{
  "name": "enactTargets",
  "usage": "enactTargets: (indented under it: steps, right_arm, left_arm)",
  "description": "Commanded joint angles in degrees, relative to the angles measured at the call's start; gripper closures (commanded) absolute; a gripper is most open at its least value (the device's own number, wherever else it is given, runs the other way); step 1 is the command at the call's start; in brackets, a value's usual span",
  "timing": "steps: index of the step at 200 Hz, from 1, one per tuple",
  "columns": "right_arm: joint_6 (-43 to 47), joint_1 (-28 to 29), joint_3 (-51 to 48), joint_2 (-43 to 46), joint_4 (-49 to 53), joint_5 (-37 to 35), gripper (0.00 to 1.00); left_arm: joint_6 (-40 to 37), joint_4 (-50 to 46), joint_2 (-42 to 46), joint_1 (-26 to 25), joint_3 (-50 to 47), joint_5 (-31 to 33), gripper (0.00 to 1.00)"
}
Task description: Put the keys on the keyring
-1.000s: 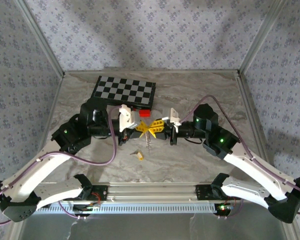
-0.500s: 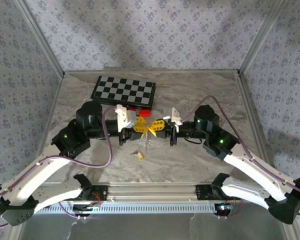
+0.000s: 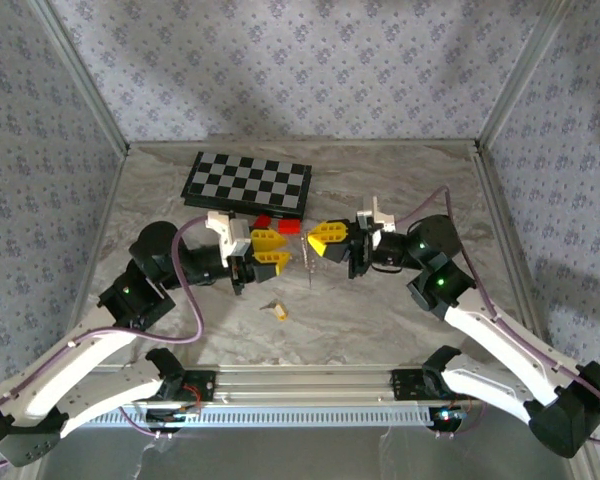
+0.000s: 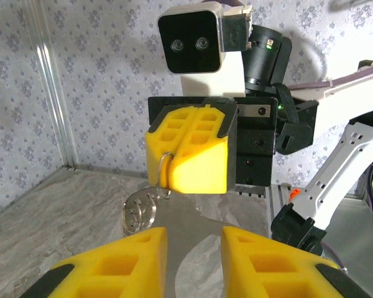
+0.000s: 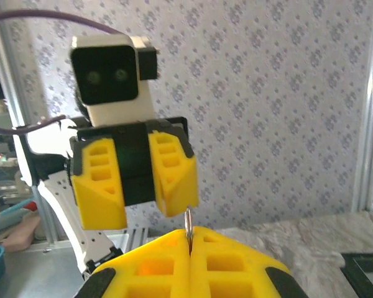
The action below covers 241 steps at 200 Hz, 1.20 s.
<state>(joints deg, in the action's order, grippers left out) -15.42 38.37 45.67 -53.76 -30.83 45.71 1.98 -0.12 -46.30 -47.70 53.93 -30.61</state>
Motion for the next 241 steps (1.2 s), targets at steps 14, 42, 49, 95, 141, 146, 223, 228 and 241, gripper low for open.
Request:
enactTargets:
  steps: [14,42,49,95,141,146,223,228,241]
  right_arm:
    - [-4.31,0.23,0.29,-0.47,-7.71,3.14,1.0]
    - [-4.43,0.7,0.26,-1.0,-8.27,3.66,1.0]
    - [-4.52,0.82,0.29,-1.11,-8.45,3.72,1.0]
    - [-4.53,0.91,0.05,-1.41,-8.73,4.03,1.0]
    - [-4.88,1.23,-0.19,-1.63,-9.38,3.86,1.0]
    - [-4.86,1.33,-0.3,-1.67,-9.34,3.77,1.0]
    - [-4.61,1.84,-0.72,-1.84,-9.56,3.32,1.0]
    - [-4.63,1.88,-0.71,-1.87,-9.6,3.33,1.0]
    - [-4.74,1.97,-0.88,-1.72,-9.7,3.24,1.0]
  left_arm:
    - [2.58,5.63,-1.0,-0.28,0.16,-2.31,0.72]
    - [4.53,8.89,-1.93,-0.33,0.38,-3.83,0.72]
    - [4.65,9.32,-2.1,-0.33,0.3,-3.92,0.72]
    - [5.02,10.88,-3.57,-0.34,0.55,-4.49,0.72]
    - [5.05,12.23,-4.58,-0.32,0.87,-5.07,0.73]
    - [5.22,12.41,-4.68,-0.29,0.83,-5.17,0.73]
    - [5.68,13.21,-5.27,-0.37,0.75,-5.64,0.84]
    - [5.67,13.23,-5.33,-0.32,0.73,-5.68,0.85]
    - [5.86,13.49,-5.29,-0.31,0.47,-5.54,0.85]
